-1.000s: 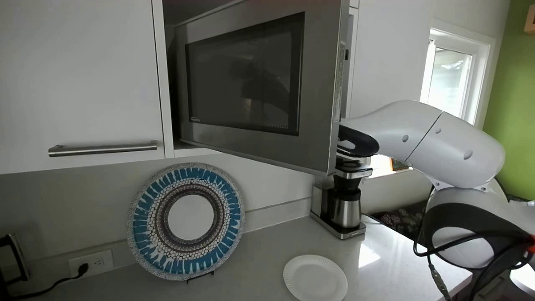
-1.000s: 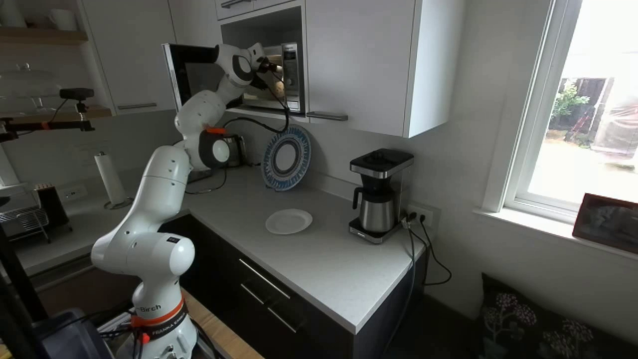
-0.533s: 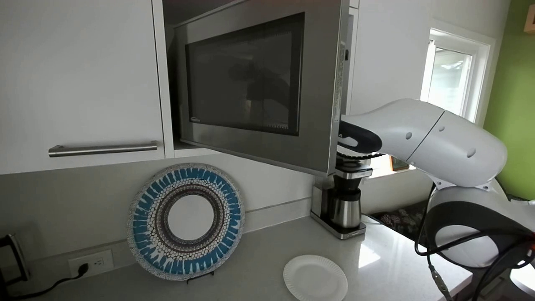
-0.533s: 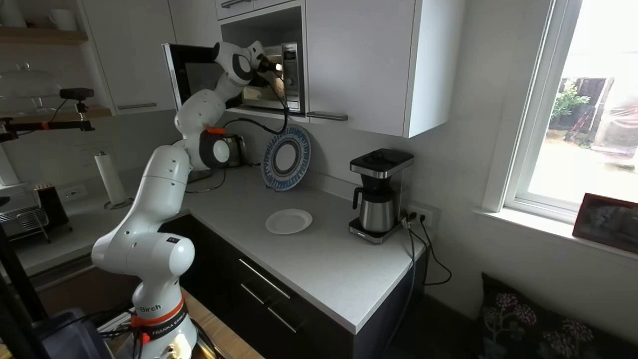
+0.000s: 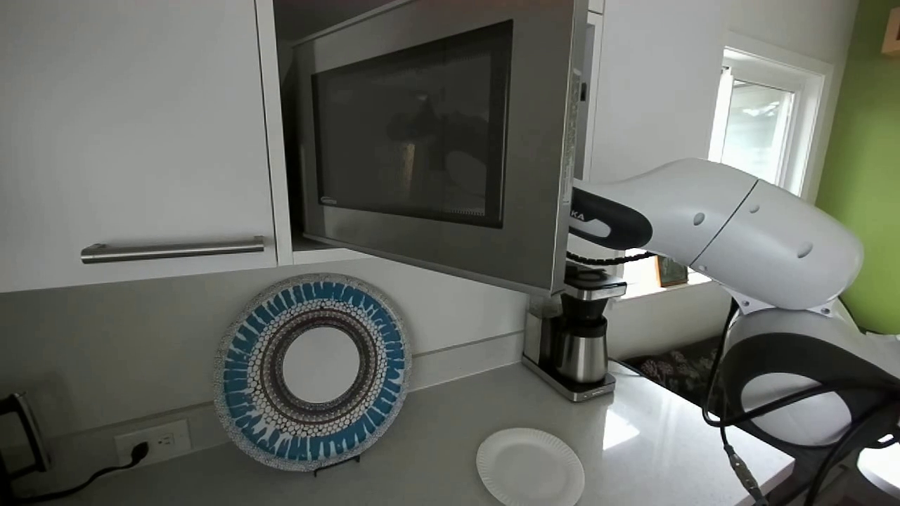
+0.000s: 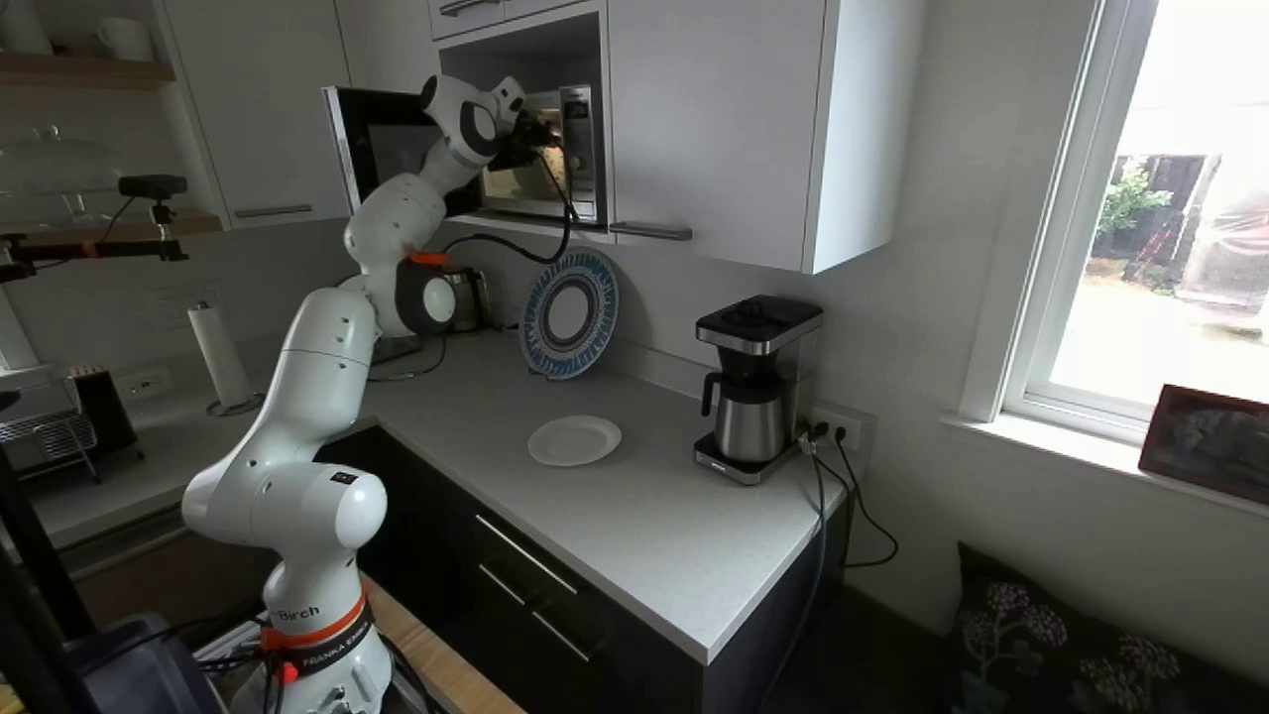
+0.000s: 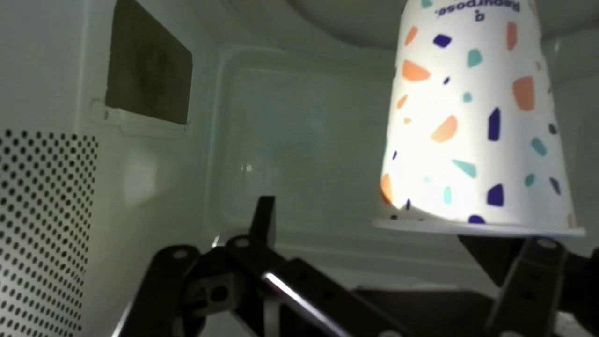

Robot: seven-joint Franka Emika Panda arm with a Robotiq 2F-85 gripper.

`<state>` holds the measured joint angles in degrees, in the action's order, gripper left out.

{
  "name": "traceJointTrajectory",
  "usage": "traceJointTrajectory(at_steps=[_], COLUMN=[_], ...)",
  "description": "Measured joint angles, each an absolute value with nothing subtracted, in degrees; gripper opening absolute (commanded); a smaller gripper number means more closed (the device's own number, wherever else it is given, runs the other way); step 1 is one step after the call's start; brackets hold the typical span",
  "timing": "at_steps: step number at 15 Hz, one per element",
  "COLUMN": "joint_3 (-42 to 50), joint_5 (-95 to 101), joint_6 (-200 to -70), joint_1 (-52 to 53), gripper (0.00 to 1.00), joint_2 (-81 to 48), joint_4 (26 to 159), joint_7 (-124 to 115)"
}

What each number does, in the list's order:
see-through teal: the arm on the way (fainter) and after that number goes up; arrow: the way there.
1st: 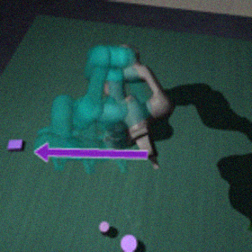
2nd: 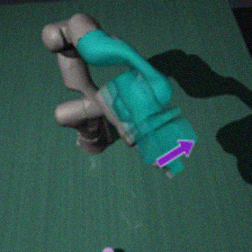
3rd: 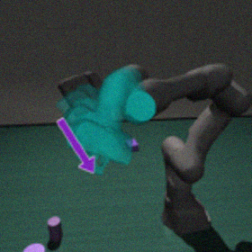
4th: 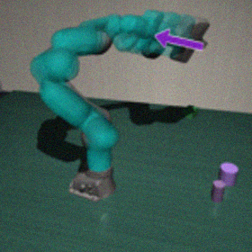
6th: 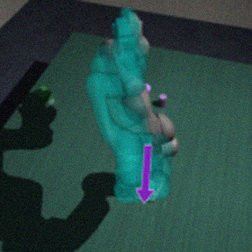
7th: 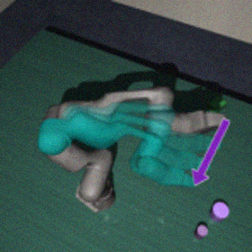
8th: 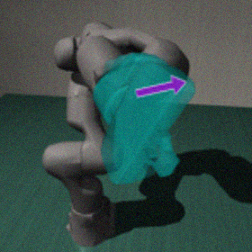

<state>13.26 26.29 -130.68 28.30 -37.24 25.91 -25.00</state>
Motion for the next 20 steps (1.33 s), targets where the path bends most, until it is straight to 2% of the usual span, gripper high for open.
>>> traceJointTrajectory(at_steps=[12, 20], joint_3=[12.2, 12.4], joint_5=[25.8, 22.8], joint_6=[-135.4, -143.9], joint_1=[27.0, 25.6], gripper=[1.00, 1.00], joint_2=[-38.2, -39.8], joint_4=[26.0, 26.0], joint_7=[-16.9, -32.1])
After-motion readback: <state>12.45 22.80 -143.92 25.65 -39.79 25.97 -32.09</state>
